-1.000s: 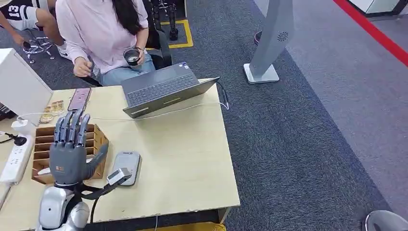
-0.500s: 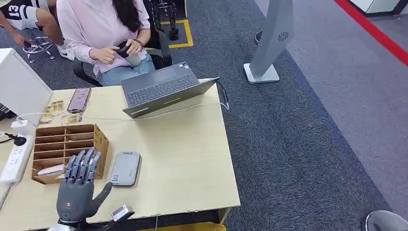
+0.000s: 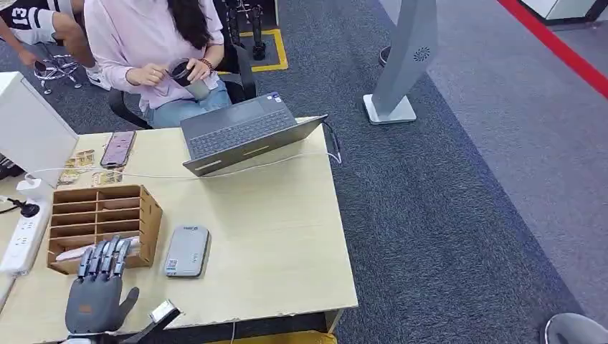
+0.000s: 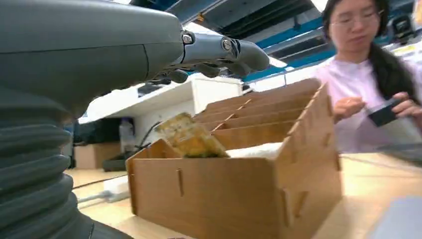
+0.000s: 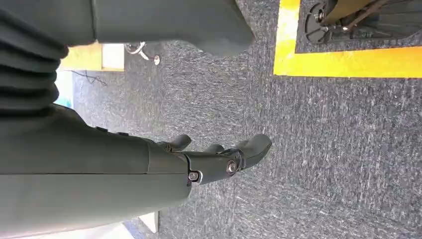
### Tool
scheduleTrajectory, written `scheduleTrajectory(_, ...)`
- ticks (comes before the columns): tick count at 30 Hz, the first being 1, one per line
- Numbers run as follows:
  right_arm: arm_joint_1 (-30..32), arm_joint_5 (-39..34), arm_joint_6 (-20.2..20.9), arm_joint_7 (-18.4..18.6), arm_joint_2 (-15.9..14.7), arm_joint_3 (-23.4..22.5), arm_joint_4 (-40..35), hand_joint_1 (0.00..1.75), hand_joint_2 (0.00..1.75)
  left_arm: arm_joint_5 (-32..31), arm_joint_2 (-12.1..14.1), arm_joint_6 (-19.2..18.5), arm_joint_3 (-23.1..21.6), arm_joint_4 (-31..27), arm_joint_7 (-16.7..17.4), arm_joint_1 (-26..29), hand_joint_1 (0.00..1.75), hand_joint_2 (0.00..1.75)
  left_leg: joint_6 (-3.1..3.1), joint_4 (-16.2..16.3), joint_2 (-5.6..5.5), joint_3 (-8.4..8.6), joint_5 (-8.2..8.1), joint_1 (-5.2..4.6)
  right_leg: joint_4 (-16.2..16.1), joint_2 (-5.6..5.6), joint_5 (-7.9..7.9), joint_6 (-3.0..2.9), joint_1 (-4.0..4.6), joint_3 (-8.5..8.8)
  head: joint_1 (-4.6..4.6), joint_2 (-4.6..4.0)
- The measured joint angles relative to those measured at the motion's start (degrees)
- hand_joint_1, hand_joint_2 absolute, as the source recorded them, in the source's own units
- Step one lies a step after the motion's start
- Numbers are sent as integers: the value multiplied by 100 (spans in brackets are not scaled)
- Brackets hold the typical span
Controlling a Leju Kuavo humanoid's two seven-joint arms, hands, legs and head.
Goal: Pass the card to the sensor for recognition and then transmit it.
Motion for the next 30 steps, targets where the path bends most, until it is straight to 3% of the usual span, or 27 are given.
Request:
scheduleTrajectory(8,-3,20,48,37,0,42,0,0,175,-28,-4,-2,183,620,-15,-457,0,175,1,0,-1,1,1,0,0,-2,1,-1,0,2,0,0)
scheduleTrajectory(30,-3,-18,70,28,0,166,0,0,175,59,-11,170,234,996,-57,-668,0,175,0,0,0,0,1,0,1,-1,1,-1,0,1,0,0)
